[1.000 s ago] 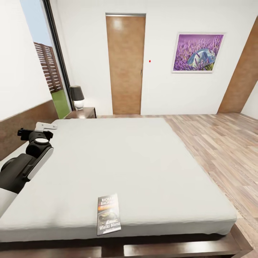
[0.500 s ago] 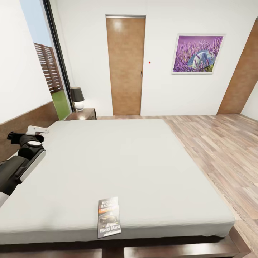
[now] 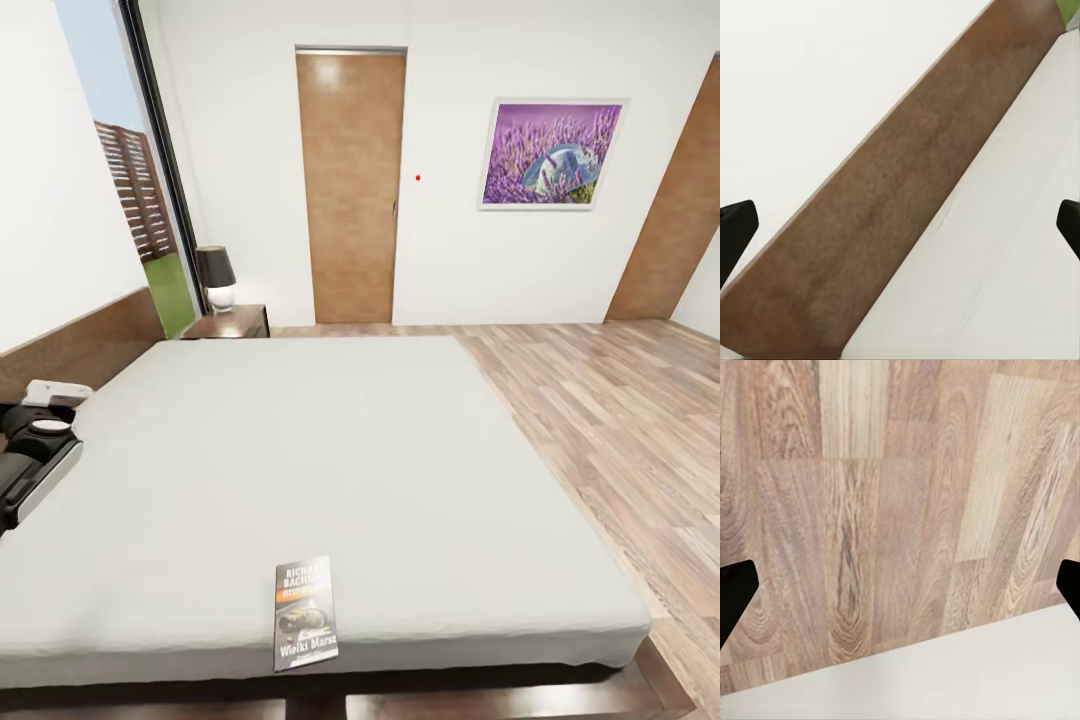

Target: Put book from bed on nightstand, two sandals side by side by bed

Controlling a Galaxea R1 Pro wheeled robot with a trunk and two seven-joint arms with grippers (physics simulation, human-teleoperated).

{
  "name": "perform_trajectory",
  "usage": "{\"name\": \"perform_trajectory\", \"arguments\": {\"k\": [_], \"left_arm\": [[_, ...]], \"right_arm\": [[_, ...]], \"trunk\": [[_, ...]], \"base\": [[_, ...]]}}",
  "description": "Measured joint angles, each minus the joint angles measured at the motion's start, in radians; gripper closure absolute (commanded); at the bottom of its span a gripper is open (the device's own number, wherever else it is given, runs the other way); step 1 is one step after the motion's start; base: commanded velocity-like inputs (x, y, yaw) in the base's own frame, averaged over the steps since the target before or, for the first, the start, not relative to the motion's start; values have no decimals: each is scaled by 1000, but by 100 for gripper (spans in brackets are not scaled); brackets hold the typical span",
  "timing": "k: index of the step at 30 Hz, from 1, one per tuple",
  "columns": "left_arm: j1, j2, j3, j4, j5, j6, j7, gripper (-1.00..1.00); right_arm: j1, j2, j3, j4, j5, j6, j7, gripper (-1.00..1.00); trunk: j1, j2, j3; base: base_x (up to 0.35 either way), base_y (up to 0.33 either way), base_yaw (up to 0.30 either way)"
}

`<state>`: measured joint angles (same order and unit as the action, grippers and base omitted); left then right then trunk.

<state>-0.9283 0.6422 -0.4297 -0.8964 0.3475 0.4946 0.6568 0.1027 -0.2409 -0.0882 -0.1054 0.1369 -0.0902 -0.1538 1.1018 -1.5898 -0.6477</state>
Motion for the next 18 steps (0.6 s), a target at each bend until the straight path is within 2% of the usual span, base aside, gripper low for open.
{"name": "perform_trajectory", "arguments": {"k": [4,7,11,18], "left_arm": [[8,20,0,30,-1,-16,-57,-100],[55,28,0,34,0,-23,-102,-100],[92,31,0,23,-2,-25,-119,-100],[211,34,-1,-83,-1,-17,-137,-100]], "right_arm": [[0,1,0,0,0,0,0,-100],[0,1,0,-2,0,0,0,-100],[0,1,0,-6,0,0,0,-100],[0,2,0,-16,1,0,0,-100]], "trunk": [[-15,28,13],[-27,49,22],[-42,77,34],[-69,126,56]], "base": [[0,0,0],[0,0,0],[0,0,0],[0,0,0]]}}
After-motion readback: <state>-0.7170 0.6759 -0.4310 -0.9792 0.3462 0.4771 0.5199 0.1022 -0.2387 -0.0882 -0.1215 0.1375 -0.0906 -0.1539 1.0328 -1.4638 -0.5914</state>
